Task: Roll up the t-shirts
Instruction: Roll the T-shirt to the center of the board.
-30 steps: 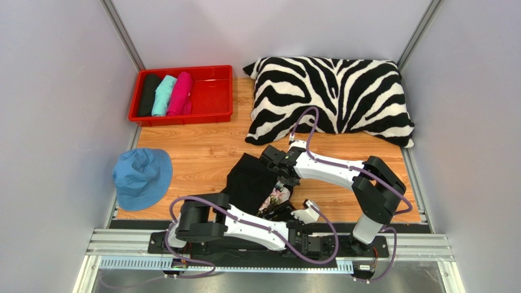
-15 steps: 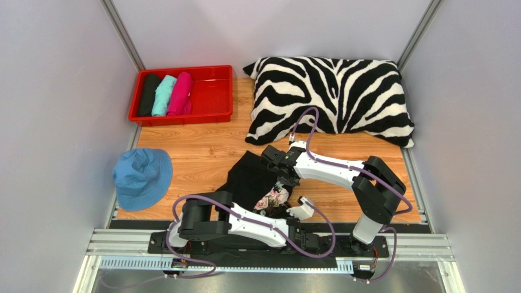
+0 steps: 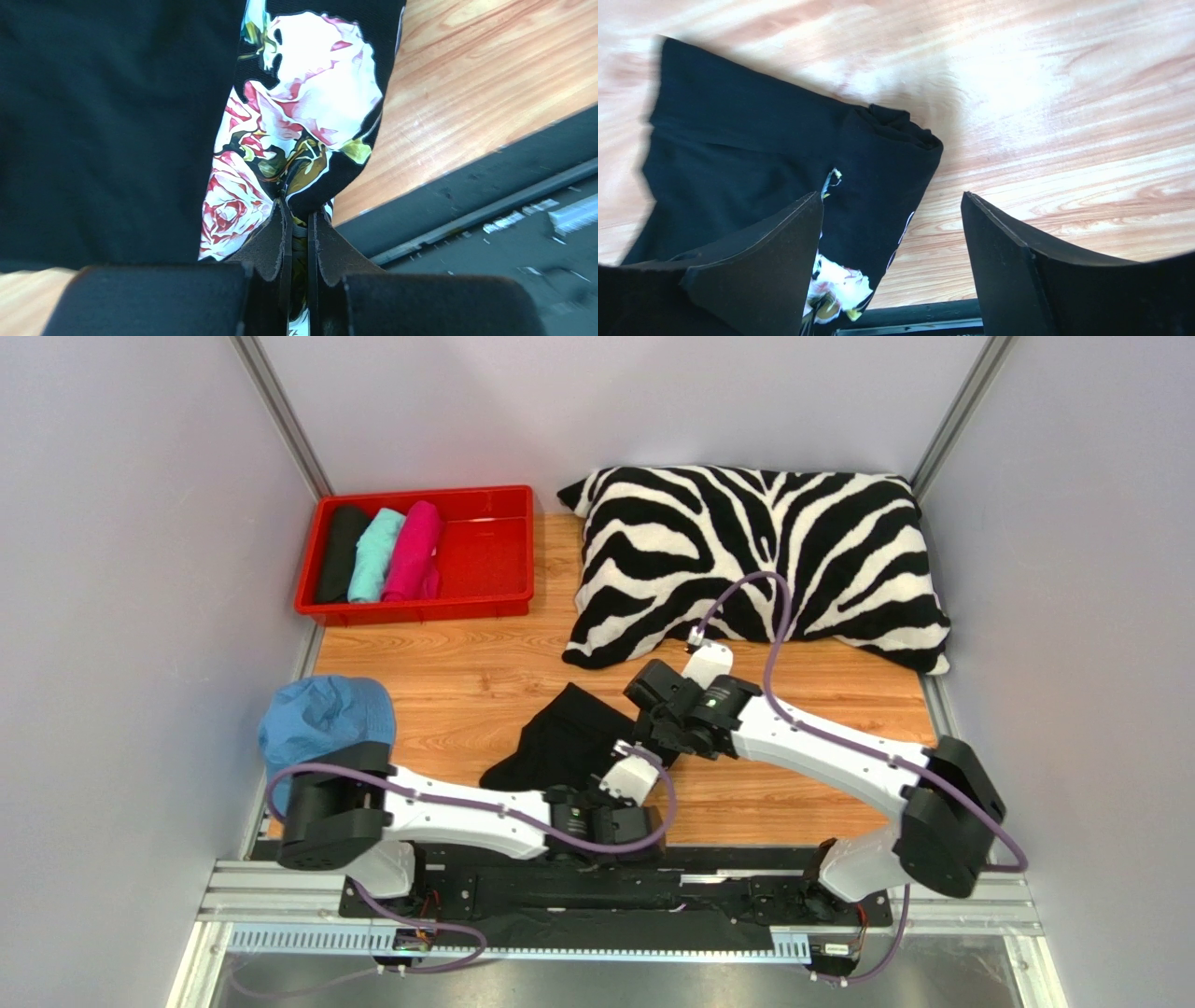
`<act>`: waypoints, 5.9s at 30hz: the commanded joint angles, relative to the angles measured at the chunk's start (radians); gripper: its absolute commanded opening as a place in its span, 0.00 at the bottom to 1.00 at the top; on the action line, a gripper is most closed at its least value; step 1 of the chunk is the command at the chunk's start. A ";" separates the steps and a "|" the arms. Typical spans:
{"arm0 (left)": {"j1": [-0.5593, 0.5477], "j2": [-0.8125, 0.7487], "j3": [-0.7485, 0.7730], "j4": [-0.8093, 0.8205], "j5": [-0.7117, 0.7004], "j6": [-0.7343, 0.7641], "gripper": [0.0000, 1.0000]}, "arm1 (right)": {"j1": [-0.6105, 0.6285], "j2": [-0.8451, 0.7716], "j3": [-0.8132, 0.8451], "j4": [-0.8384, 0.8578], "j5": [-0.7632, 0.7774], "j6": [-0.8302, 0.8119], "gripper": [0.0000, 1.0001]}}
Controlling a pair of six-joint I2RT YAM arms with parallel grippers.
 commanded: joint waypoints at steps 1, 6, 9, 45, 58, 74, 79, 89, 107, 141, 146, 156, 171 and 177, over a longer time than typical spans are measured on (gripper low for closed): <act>0.070 -0.144 -0.135 0.240 0.259 -0.046 0.03 | -0.002 -0.102 -0.068 0.112 0.019 -0.021 0.77; 0.169 -0.283 -0.313 0.397 0.438 -0.144 0.03 | 0.010 -0.179 -0.199 0.267 -0.047 -0.023 0.78; 0.222 -0.341 -0.391 0.466 0.523 -0.202 0.03 | 0.040 -0.188 -0.237 0.324 -0.044 -0.018 0.79; 0.462 -0.523 -0.401 0.383 0.675 -0.216 0.41 | 0.095 0.014 -0.214 0.209 0.134 -0.036 0.04; 0.646 -0.181 -0.278 0.441 0.707 -0.172 0.19 | 0.093 0.033 -0.127 0.036 0.188 -0.052 0.04; 0.713 -0.166 -0.161 0.389 0.703 -0.075 0.33 | 0.052 0.272 0.053 -0.136 0.142 -0.050 0.04; 0.732 -0.300 -0.209 0.333 0.657 -0.102 0.38 | 0.049 0.301 0.079 -0.147 0.131 -0.056 0.04; 0.586 -0.785 -0.241 0.092 0.384 -0.047 0.58 | 0.047 0.355 0.134 -0.171 0.111 -0.084 0.04; -0.138 -0.123 0.171 -0.120 -0.250 0.011 0.74 | 0.043 0.436 0.224 -0.211 0.049 -0.129 0.05; -0.111 0.364 0.374 -0.247 -0.179 -0.012 0.43 | 0.024 0.412 0.195 -0.155 -0.019 -0.130 0.20; -0.074 0.278 0.246 -0.126 -0.094 -0.023 0.00 | 0.023 0.357 0.186 -0.123 -0.010 -0.127 0.57; 0.061 -0.028 -0.115 0.295 0.199 -0.078 0.00 | -0.005 0.082 0.097 0.009 0.056 -0.113 0.81; 0.302 -0.240 -0.555 0.814 0.667 -0.349 0.00 | -0.028 -0.329 -0.464 0.666 -0.122 -0.118 0.76; 0.348 -0.240 -0.618 0.895 0.752 -0.403 0.00 | -0.026 -0.332 -0.591 0.880 -0.171 -0.098 0.74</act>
